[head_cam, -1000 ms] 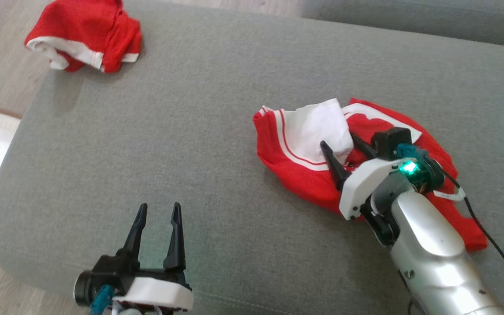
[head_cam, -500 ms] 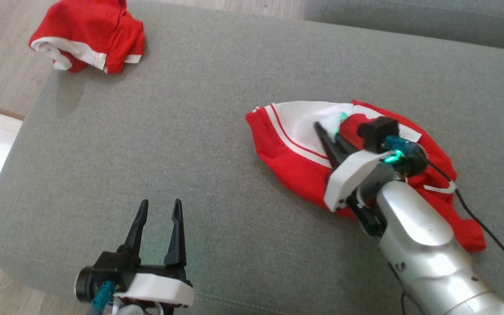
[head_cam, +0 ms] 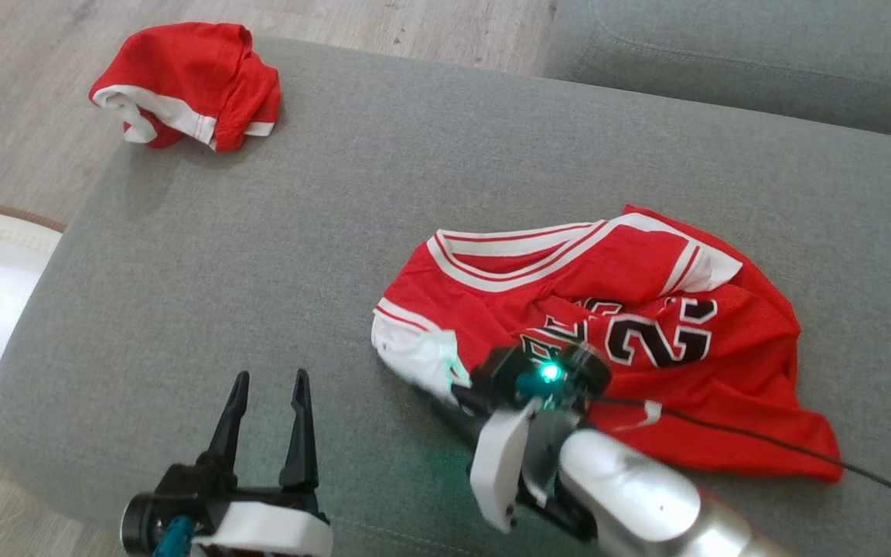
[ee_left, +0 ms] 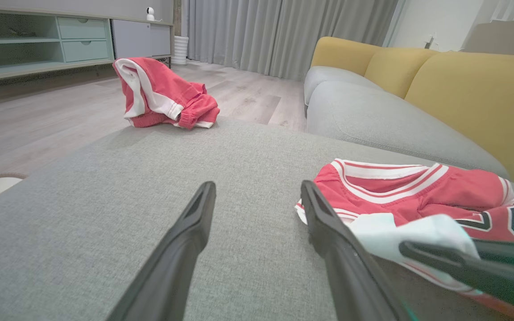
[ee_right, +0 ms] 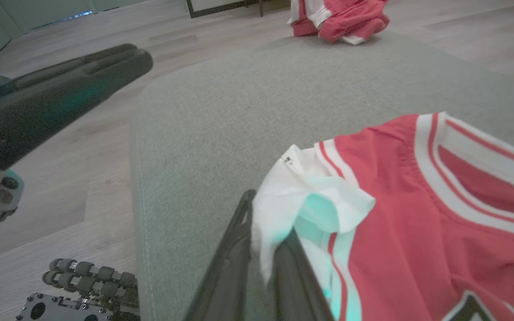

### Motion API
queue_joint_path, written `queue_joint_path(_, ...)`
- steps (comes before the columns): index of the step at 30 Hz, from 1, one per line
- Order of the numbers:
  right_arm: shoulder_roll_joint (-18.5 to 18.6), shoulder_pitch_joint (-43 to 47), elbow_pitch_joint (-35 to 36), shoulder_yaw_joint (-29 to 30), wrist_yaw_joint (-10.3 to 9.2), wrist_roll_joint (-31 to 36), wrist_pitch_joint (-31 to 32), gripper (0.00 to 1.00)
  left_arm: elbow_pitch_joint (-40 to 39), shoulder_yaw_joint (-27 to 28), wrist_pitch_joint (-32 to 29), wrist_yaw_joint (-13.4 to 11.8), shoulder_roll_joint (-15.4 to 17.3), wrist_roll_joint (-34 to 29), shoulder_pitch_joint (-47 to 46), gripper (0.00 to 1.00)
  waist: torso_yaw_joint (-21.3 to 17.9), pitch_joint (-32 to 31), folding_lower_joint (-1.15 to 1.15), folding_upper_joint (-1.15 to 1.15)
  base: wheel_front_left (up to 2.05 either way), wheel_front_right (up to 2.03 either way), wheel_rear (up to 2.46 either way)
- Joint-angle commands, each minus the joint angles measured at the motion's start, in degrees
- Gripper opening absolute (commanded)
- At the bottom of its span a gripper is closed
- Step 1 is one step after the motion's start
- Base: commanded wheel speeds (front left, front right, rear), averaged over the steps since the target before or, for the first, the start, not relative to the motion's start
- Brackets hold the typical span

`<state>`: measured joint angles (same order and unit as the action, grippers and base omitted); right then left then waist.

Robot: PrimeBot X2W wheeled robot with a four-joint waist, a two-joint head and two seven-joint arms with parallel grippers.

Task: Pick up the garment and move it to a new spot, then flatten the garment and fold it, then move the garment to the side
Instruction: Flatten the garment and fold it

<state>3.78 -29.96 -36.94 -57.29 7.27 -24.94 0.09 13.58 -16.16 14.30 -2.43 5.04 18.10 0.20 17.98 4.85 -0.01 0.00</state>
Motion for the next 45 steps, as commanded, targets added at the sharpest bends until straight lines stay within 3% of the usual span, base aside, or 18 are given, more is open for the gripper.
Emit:
queue_joint_path(1, -0.9, -0.4, 1.3, -0.8, 0.22, -0.9, -0.7, 1.00, -2.1, 2.5, 0.7, 0.0, 0.3, -0.3, -1.1, 1.00, 0.0, 0.1, 0.01, 0.00, 0.00, 0.00, 0.00)
queue_joint_path(9, -0.9, 0.0, 1.8, -5.6, 0.22, -2.3, -3.9, 1.00, -2.3, 2.9, 0.7, -0.1, 0.2, -0.2, -0.6, 1.00, -2.5, 0.2, 0.01, 0.00, 0.00, 0.00, 0.00)
queue_joint_path(13, -0.9, 0.2, 2.3, -3.7, 0.22, -2.0, -7.5, 1.00, -2.5, 2.8, 0.7, -0.1, 0.1, -0.5, -1.0, 1.00, -4.6, -0.2, 0.01, 0.00, 0.00, 0.00, 0.00)
queue_joint_path(25, -0.9, 7.7, 2.0, 20.7, 0.22, 6.8, -13.3, 1.00, -3.1, 2.6, 0.6, -0.4, 0.7, -0.9, -0.2, 1.00, -11.9, -2.5, 0.01, 0.00, 0.00, 0.00, 0.00)
queue_joint_path(31, -0.9, 14.7, 6.5, 33.4, 0.22, 13.1, -13.5, 1.00, -3.1, 2.3, 0.6, -0.4, 0.8, -0.5, 0.4, 1.00, -14.6, -3.6, 0.01, 0.00, 0.00, 0.00, 0.00)
queue_joint_path(38, -0.9, 23.0, 15.1, 43.9, 0.22, 15.6, -12.4, 1.00, -1.9, 1.9, 0.6, 0.0, 0.6, 0.3, 1.1, 1.00, -16.7, -5.2, 0.01, 0.00, 0.00, 0.00, 0.00)
queue_joint_path(45, -0.9, 27.7, 21.6, 48.7, 0.22, 17.2, -11.9, 1.00, -0.7, 2.1, 0.6, 0.3, 0.8, 1.0, 1.6, 1.00, -17.2, -6.4, 0.01, 0.00, 0.00, 0.00, 0.00)
